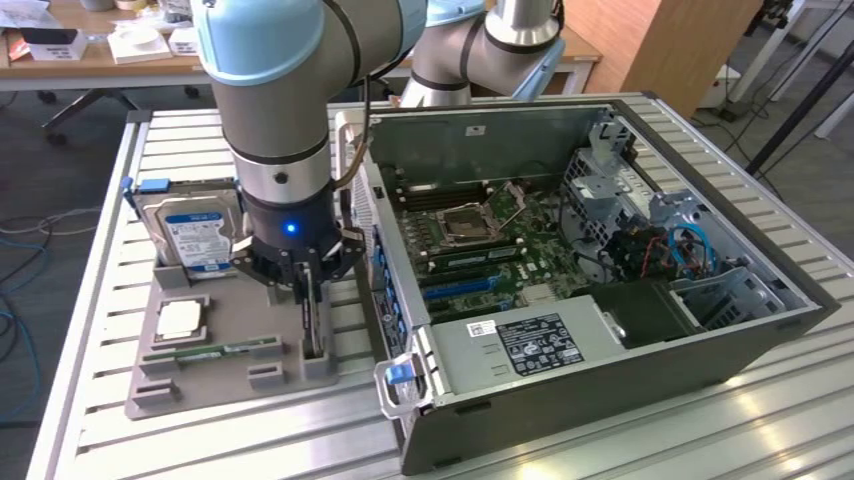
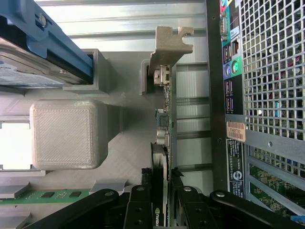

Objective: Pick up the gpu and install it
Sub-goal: 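Pick up the gpu and move the gpu toward the slot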

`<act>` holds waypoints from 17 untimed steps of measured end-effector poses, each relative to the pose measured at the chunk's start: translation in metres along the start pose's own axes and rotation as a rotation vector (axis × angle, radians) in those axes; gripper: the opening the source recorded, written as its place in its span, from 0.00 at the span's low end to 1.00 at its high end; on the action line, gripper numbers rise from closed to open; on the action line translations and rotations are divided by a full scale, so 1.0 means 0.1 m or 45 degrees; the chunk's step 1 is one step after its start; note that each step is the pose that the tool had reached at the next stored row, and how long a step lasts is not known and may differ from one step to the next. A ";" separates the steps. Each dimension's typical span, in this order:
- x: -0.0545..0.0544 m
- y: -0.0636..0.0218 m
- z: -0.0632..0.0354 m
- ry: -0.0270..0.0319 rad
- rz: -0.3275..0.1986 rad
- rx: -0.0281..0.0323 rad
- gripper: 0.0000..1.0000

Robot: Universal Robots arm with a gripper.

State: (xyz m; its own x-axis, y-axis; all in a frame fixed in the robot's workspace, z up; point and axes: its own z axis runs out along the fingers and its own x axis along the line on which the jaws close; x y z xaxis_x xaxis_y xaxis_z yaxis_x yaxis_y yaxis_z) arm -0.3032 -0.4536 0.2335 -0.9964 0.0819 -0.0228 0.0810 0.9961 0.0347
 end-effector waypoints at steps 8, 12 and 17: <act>0.00 0.001 -0.012 -0.0002 0.000 0.0000 0.26; 0.00 0.002 -0.049 0.0000 0.000 0.0001 0.26; 0.00 0.004 -0.110 0.0000 0.000 0.0001 0.26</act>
State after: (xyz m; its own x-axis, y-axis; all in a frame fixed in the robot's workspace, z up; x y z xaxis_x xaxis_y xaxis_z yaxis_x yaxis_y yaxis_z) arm -0.3032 -0.4536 0.2445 -0.9964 0.0818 -0.0228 0.0810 0.9961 0.0346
